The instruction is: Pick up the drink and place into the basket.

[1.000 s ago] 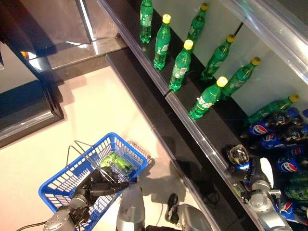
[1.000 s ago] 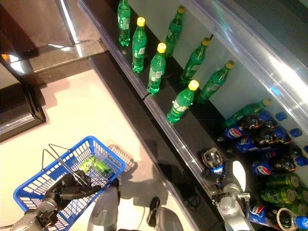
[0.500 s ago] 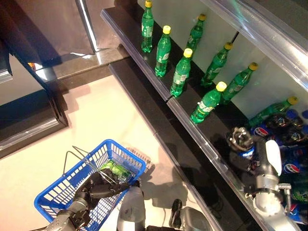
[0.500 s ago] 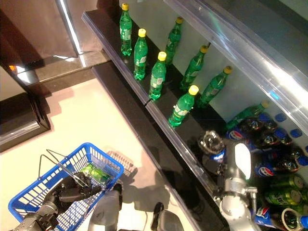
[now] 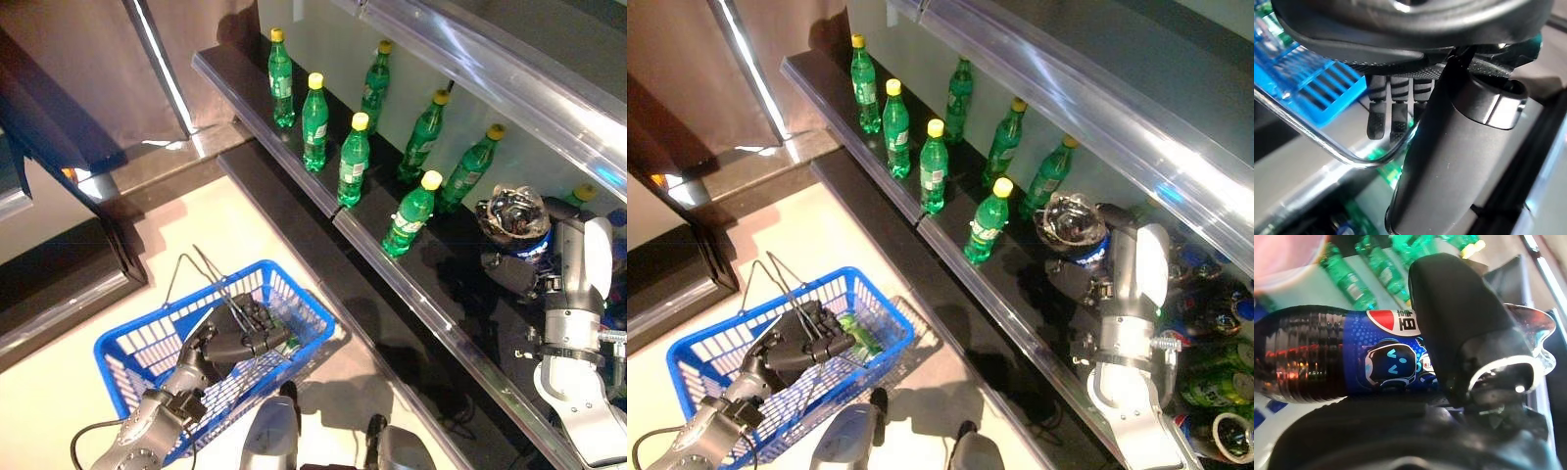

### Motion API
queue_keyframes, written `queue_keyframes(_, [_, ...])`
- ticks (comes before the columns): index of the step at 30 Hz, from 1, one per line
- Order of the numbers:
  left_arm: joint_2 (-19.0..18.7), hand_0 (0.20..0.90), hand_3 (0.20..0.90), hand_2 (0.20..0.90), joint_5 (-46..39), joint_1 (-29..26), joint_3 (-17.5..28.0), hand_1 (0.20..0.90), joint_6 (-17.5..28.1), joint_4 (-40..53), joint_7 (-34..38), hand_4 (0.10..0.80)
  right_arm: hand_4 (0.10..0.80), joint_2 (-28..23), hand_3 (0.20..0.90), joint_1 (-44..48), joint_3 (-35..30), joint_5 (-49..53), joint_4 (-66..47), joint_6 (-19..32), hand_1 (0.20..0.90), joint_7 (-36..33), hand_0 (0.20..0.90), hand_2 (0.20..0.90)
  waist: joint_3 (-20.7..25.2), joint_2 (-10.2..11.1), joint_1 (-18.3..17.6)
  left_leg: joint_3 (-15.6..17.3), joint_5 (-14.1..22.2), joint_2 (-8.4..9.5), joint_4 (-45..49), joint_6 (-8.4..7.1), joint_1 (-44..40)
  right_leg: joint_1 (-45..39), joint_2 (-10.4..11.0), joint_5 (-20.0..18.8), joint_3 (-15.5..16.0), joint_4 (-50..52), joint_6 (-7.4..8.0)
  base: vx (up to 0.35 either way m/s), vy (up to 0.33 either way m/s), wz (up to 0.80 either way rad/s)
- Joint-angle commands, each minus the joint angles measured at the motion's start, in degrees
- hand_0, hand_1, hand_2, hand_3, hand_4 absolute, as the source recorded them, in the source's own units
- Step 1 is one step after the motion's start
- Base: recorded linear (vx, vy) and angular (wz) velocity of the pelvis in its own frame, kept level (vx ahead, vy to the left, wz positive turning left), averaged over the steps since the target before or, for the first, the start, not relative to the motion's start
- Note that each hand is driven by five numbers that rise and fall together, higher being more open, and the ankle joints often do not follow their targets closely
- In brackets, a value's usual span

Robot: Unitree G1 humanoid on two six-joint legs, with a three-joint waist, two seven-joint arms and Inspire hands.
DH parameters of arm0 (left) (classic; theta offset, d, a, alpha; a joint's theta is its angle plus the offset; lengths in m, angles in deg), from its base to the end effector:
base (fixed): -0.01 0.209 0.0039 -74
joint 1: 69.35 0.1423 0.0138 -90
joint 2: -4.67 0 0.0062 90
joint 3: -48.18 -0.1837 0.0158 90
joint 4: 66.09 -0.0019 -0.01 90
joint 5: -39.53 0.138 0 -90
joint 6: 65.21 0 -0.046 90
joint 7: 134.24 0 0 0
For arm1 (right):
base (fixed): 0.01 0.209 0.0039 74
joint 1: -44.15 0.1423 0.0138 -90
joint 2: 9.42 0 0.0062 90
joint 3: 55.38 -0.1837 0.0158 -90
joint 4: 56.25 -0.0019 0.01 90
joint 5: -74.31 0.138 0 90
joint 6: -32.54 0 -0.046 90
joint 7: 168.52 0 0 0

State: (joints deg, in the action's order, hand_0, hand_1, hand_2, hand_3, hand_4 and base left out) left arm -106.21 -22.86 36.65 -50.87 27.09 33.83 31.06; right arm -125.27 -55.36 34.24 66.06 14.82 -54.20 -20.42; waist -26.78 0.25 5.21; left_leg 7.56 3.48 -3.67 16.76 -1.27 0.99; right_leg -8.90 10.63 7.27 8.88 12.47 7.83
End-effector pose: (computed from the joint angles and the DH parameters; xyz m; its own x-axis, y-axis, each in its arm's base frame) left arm 0.1456 0.2331 0.0475 0.9338 -0.3534 -0.0565 0.2790 0.8178 -0.5034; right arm 0.1724 -0.2430 0.1145 0.8436 -0.1633 0.5115 0.4790 0.6594 -0.5795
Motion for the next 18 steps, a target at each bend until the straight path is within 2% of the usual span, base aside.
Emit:
queue_keyframes(1, [3.71,0.3,0.2,0.3,-4.7,-6.65,-0.25,0.3,15.04,15.48,-10.8,0.1,0.1,-5.32,0.2,9.33,2.14,0.88,-4.71,9.97,0.3,0.25,0.3,0.3,14.1,-0.6,-0.97,-3.13,-4.68,-4.26,3.99,-6.72,-2.16,2.93,0.94,-9.47,1.31,-2.77,2.41,-0.008,0.064,0.01])
queue_keyframes(8, [5.56,0.3,0.2,0.3,-5.75,-10.93,-1.14,0.3,16.78,17.38,-11.56,0.1,0.1,-2.76,0.2,11.08,5.34,4.47,-6.44,11.75,0.3,4.22,0.3,0.3,15.25,-1.12,-1.47,-3.09,-5.08,-4.48,2.97,-7.16,-2.79,2.76,0.94,-8.94,1.3,-3.05,1.7,-0.01,0.059,0.0])
queue_keyframes(13, [7.68,0.3,0.2,0.3,-6.57,-12.89,-1.92,0.3,13.4,18.47,-10.17,0.1,0.1,0.01,0.2,12.25,7.32,8.03,-8.3,14.86,0.3,6.71,0.3,0.3,15.73,-1.38,-1.8,-3.31,-5.49,-4.62,2.72,-7.43,-2.92,2.75,0.95,-8.6,1.07,-3.12,1.38,0.001,0.03,-0.01])
queue_keyframes(15, [8.7,0.3,0.2,0.3,-6.9,-13.04,-2.66,0.3,11.12,18.93,-10.26,0.1,0.1,1.36,0.2,12.6,8.09,5.94,-9.8,16.61,0.3,6.23,0.3,0.3,15.77,-1.44,-1.82,-3.4,-5.38,-4.65,2.72,-7.44,-2.8,2.82,1.05,-8.54,0.85,-3.21,1.34,0.0,0.0,0.0])
queue_keyframes(18, [9.17,0.3,0.2,0.3,-6.75,-13.26,-4.13,0.3,9.78,19.48,-10.45,0.1,0.1,1.95,0.2,14.06,9.06,8.68,-10.64,18.35,0.3,5.25,0.3,0.3,15.59,-1.49,-1.7,-3.54,-4.94,-4.52,2.57,-7.31,-2.89,2.95,1.23,-8.53,0.8,-3.27,1.39,0.0,0.0,0.0])
